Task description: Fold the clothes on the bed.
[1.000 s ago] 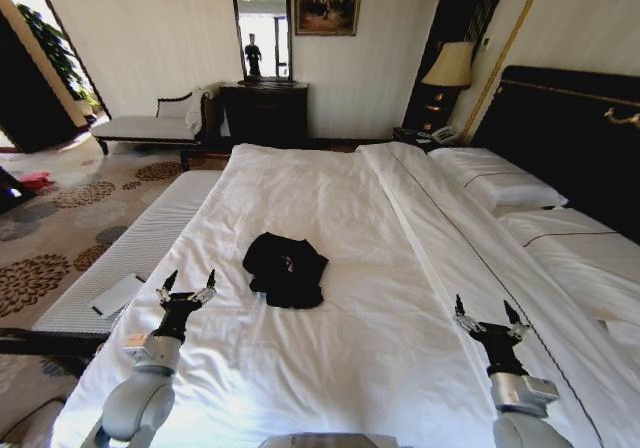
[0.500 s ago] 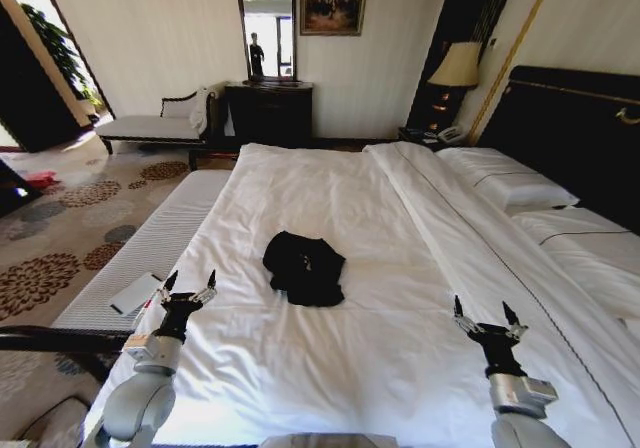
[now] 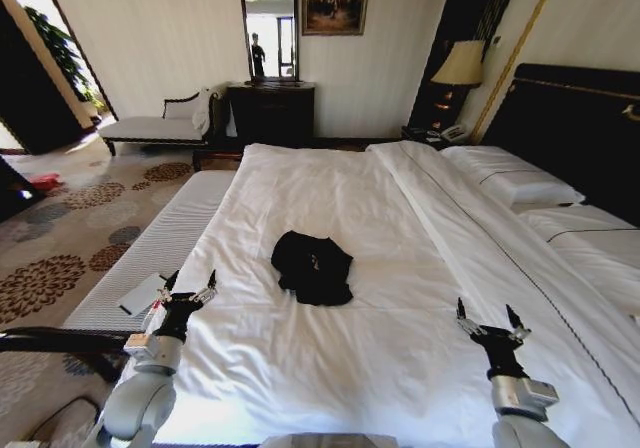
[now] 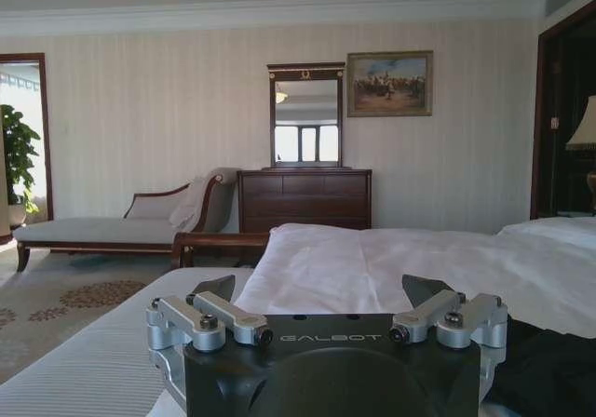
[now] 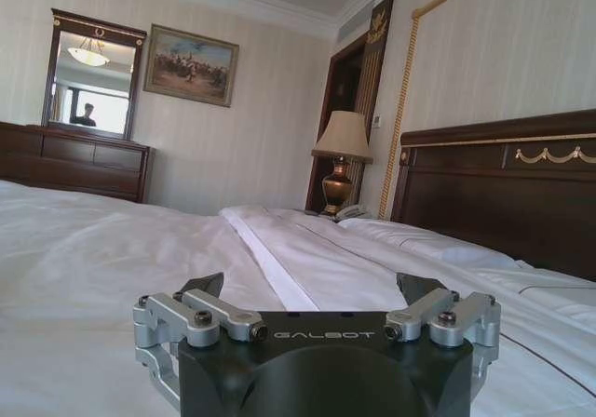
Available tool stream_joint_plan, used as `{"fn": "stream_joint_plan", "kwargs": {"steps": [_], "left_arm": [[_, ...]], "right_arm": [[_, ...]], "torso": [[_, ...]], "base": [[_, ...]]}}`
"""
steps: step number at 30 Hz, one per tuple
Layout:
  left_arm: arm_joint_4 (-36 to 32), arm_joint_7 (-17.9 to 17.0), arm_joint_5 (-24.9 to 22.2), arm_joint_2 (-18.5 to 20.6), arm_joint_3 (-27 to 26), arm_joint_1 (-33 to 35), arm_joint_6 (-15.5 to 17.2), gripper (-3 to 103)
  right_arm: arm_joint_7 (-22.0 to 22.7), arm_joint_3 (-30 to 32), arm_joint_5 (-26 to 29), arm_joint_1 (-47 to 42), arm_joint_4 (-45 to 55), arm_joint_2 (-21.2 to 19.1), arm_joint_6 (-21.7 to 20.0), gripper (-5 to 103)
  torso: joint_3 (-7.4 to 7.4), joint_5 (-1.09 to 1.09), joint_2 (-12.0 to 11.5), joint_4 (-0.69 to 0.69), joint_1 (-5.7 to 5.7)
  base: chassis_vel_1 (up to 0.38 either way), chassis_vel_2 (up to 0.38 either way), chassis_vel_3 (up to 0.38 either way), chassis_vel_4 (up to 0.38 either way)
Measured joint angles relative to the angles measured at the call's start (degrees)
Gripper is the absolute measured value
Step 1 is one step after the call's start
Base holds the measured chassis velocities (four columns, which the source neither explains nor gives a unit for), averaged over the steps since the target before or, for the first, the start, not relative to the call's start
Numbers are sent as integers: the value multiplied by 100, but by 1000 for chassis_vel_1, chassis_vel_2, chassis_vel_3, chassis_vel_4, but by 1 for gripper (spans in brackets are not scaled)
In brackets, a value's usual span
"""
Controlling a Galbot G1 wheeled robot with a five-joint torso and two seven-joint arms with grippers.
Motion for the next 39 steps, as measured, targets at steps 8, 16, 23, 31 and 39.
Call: {"fn": "stream_joint_plan", "kwargs": {"steps": [8,16,23,31,39], "left_arm": [[-18,-3,-6,34,9,-27,11,100],[-40,-29,-32,65,29,-27,24,100],[-65,-31,-66,33,44,-19,13,100],[-55,83,12,19,26,87,2,100],[29,124,79,29,38,61,-24,100]], "right_arm": [[4,21,-1,-12,-45,38,40,100],[16,20,1,16,-25,52,66,100],[7,-47,-41,-26,-26,71,121,100],[1,-96,-121,-40,-29,83,129,100],[0,-157,-203,-65,-43,146,141,100]], "torso": [[0,2,0,0,-1],[0,-1,0,1,0],[0,4,0,0,0],[-1,0,0,1,-1],[0,1,0,0,0]], "base": [[75,59,-65,-52],[86,82,-71,-82],[0,0,0,0],[0,0,0,0],[0,0,0,0]]}}
